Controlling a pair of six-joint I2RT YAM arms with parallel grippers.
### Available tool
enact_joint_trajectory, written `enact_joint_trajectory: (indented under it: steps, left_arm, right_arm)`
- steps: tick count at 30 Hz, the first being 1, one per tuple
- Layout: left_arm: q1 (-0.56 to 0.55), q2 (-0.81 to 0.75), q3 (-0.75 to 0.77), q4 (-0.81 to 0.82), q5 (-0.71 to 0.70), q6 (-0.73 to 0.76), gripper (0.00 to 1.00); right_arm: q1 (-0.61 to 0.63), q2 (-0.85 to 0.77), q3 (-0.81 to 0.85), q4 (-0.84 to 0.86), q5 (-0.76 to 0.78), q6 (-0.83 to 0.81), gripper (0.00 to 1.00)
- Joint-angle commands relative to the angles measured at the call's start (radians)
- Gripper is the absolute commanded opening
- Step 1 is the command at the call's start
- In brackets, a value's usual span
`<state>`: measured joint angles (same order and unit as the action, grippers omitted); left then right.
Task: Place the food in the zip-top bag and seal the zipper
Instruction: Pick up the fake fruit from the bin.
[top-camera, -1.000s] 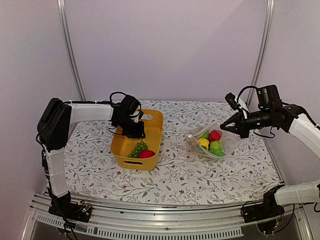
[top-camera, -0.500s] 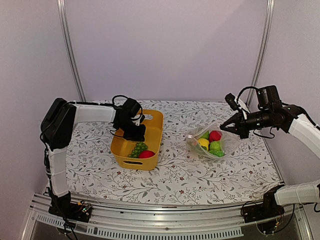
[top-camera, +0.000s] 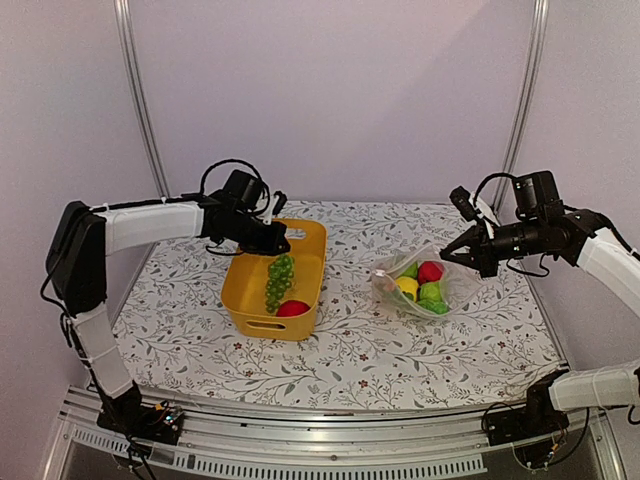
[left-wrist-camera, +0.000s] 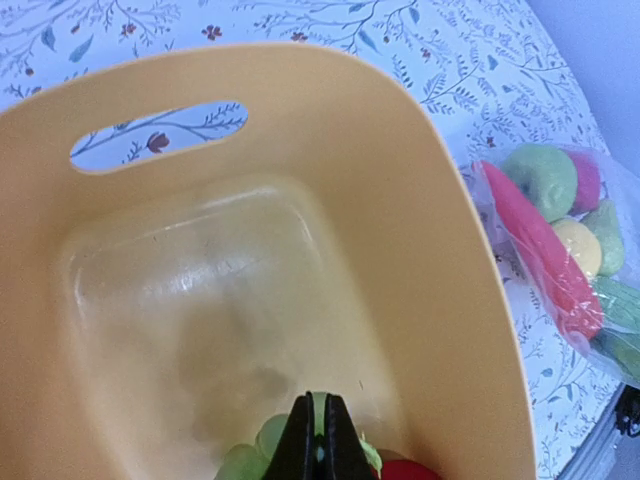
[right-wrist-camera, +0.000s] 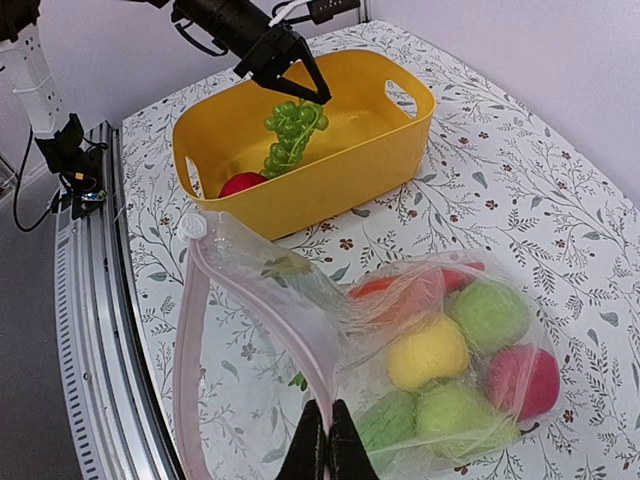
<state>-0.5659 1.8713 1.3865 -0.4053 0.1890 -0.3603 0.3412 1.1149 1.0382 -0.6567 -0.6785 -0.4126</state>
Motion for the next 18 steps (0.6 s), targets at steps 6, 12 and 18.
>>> enact_joint_trajectory:
  steps: [6,12,18]
  left_arm:
    - [-0.003,-0.201,-0.116,0.190,0.041,0.133,0.00]
    - [-0.027,-0.316,-0.191,0.293,0.094,0.175,0.00]
    - [-0.152,-0.446,-0.205,0.297,0.021,0.280,0.00]
  right_arm:
    - [0.004,-0.003,0.014,-0.010,0.020,-0.011,0.00]
    - [0.005,0.000,0.061,-0.055,0.011,-0.018,0.00]
    - [0.011,-0.001,0.125,-0.142,0.009,-0.035,0.00]
